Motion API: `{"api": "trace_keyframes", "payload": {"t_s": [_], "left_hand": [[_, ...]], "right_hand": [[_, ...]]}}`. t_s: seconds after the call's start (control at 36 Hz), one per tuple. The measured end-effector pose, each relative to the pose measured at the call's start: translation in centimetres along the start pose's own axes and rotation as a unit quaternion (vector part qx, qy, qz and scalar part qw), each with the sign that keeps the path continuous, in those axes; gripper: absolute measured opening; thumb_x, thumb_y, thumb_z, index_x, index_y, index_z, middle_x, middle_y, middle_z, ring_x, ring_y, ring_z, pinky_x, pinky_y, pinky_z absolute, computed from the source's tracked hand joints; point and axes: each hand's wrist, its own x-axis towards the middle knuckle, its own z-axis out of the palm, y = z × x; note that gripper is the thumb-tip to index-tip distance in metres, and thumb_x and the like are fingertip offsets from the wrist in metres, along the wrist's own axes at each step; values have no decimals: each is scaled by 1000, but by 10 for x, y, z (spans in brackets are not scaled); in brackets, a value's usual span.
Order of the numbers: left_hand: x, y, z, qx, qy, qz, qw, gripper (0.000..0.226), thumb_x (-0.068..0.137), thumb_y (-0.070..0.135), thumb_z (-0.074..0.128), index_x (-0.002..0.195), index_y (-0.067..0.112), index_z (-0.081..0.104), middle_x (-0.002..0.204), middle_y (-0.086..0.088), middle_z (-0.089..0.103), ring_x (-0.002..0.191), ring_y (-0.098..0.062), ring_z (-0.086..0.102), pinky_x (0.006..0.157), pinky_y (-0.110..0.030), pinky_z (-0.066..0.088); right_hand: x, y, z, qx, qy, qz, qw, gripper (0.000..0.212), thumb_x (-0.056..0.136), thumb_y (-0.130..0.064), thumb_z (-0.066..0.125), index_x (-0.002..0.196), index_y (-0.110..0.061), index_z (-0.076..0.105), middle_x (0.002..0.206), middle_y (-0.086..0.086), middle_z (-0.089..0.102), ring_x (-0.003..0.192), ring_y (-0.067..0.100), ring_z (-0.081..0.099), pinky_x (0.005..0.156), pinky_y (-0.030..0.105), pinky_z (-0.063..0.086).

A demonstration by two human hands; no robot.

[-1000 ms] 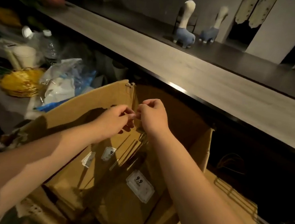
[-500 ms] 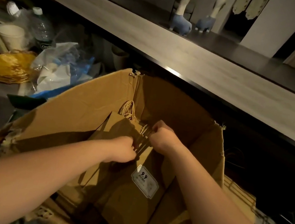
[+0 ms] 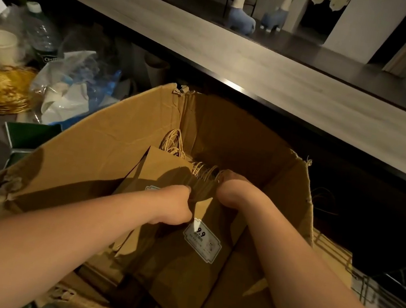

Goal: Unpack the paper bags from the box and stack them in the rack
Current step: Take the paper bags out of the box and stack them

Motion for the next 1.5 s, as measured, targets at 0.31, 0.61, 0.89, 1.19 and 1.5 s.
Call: {"api": "trace_keyframes", "payload": {"t_s": [0.31,0.61,0.89,1.19,1.5], "left_hand": [[4,-4,-3,-39,16,-11,999,70,90,13,61,151,19,26,134,-6,48,117,-28,53,83,-30,50],[4,0,8,-1,-17,-3,1000,60,91,14,61,145,18,34,131,-7,52,111,-24,55,89,-32,52],[7,0,6,-84,2,4,996,55,90,10,61,140,16,39,115,-4,54,105,-22,53,86,-31,49],[4,2,11,-221,-127,-41,966,11,97,11,52,107,15,55,103,-9,64,89,-18,66,69,-31,59],[2,5,-17,-196,-69,3,978,15,90,7,62,105,9,64,104,-13,68,94,-23,65,73,-34,58]], "right_hand": [[-2,8,-3,-45,-14,-29,998,44,98,-8,44,142,-10,41,139,13,49,121,29,52,86,32,47],[-2,8,1,-89,-100,-99,986,58,91,5,47,142,-23,44,140,7,46,118,25,49,84,31,45],[-2,10,0,-73,-92,-116,986,60,89,9,44,139,-25,48,138,6,47,121,27,49,88,33,47],[-5,15,-6,-79,-49,-126,988,23,91,-2,54,108,-13,64,110,8,63,91,18,54,89,36,51],[-7,21,-11,50,75,-229,969,31,91,-5,56,107,-31,59,105,-3,51,92,16,55,77,34,57]]}}
